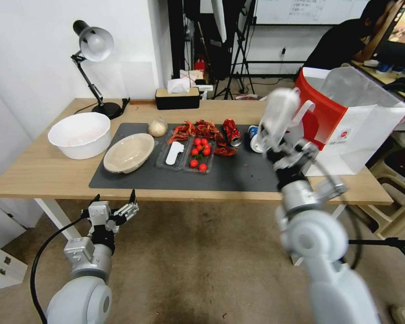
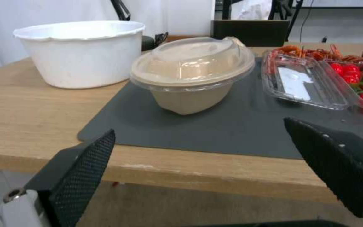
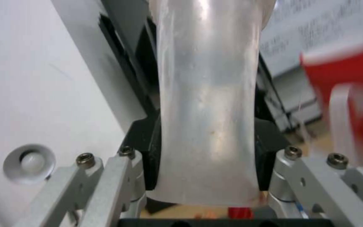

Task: Pick up the trash from the table and place it into the takeout bag.

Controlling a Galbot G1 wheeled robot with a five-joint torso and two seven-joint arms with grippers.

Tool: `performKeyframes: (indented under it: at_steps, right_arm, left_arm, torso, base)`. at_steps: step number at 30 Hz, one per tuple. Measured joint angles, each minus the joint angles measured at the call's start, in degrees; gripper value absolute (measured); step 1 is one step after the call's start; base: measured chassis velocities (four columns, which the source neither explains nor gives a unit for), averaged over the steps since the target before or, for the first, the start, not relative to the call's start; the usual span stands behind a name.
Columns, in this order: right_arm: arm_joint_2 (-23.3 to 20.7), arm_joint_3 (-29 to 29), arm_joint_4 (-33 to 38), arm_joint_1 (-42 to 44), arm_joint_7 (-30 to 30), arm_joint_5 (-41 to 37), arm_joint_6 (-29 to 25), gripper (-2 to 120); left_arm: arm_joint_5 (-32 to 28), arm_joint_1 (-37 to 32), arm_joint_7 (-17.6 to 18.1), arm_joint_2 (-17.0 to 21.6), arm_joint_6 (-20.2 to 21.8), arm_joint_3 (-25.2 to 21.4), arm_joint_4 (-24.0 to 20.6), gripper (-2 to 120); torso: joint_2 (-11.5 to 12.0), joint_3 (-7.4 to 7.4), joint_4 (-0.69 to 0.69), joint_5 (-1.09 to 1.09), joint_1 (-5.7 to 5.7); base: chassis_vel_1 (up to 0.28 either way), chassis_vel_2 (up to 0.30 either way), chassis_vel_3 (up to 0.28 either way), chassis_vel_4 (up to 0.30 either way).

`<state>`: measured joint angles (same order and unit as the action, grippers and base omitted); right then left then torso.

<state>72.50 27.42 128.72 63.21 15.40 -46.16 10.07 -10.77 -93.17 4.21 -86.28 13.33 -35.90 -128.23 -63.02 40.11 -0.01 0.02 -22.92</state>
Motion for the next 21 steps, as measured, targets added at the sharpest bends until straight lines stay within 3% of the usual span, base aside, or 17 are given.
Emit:
performKeyframes:
  at_steps: [7,11,20,21]
  right_arm:
    - [-7.86,5.49,-3.26,-8.66,4.42,-5.1,0.74,33]
    - [-12.53,6.06,-9.81,-15.23,11.43,-8.19,2.99,28]
    - [-15.35,3.22,-18.6,-23.2,21.63,-12.48,8.5,19]
    - [-15.3,2.37,-20.55,-25.05,24.81,-13.86,10.39,18]
  left_arm:
    - [0.36,-0.33,-0.12,-0.31,-0.25,0.21,-0.41,100]
    - [0.44,-0.63,-0.19,-0.42,-0.75,0.15,-0.5,100]
    - [0.59,-0.84,-0.22,-0.73,-1.34,0.02,-0.52,100]
    - [0.59,-0.82,-0.22,-0.74,-1.38,-0.11,-0.52,100]
  torso:
    - [0.0,0.0,0.01,-0.01,0.0]
    - [0.0,0.0,0.01,0.0,0.0]
    - [0.0,0.0,0.01,-0.02,-0.01]
    - [0.0,0.0,0.01,-0.02,-0.01]
  base:
    - [0.0,0.0,0.0,0.0]
    - [0.0,0.0,0.0,0.0]
    - [0.0,0.0,0.0,0.0]
    - [0.0,0.0,0.0,0.0]
